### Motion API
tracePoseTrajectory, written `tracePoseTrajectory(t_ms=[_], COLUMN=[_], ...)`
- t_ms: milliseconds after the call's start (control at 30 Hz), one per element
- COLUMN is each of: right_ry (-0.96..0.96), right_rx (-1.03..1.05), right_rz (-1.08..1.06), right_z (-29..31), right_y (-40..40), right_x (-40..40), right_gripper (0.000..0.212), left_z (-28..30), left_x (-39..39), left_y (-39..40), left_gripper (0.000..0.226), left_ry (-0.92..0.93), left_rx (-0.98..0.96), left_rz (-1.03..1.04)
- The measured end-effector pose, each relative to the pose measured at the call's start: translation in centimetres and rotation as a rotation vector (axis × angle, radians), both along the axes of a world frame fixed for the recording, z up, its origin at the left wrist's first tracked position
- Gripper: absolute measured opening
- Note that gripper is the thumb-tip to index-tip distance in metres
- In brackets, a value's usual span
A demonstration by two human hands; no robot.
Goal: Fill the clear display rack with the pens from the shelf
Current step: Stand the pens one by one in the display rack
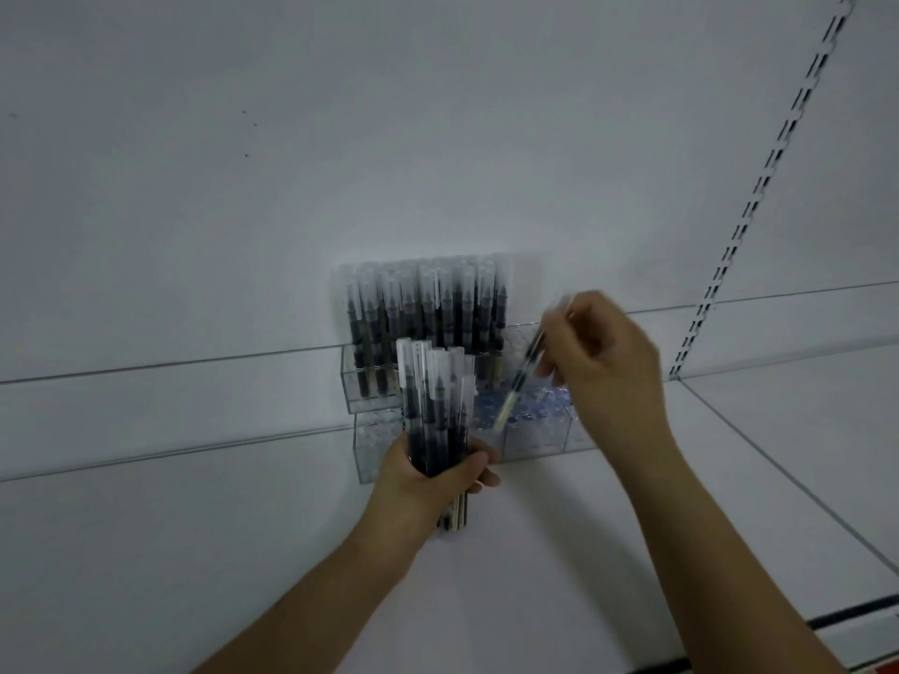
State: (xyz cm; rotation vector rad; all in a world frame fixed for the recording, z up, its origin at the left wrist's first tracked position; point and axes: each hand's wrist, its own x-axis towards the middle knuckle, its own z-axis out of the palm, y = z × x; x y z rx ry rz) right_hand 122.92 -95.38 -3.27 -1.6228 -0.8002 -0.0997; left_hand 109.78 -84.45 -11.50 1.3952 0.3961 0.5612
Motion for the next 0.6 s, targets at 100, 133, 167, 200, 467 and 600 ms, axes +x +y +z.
tracePoseTrajectory(t_ms=[100, 133, 167, 200, 467, 600], right_ry=[-0.034, -0.044, -0.060, -0.081, -0.253, -0.356], right_rx=[0.171, 0.194, 0.196, 0.182, -0.032, -0.136], right_rz=[-0.120, -0.131, -0.133, -0.127, -0.074, -0.096], right_z=[2.3, 2.8, 3.3, 3.6, 4.1, 4.6], right_y=[0.0, 0.1, 0.4, 0.6, 3.0, 3.5], right_x=[1.6, 2.1, 2.5, 3.0, 4.6, 5.5], right_gripper=[0.014, 0.013, 0.013, 0.013, 0.013, 0.016], left_z=[-0.2, -0.2, -0.3, -0.3, -0.3, 0.0], left_x=[0.0, 0.0, 0.0, 0.0, 0.1, 0.2], left_y=[0.1, 0.1, 0.2, 0.2, 0.1, 0.0], left_gripper=[0.009, 0.009, 0.008, 0.007, 0.005, 0.008], left_ry=[-0.005, -0.003, -0.002, 0.000, 0.000, 0.006], left_rx=[0.014, 0.021, 0.026, 0.028, 0.030, 0.037], left_rz=[0.004, 0.008, 0.010, 0.013, 0.025, 0.027])
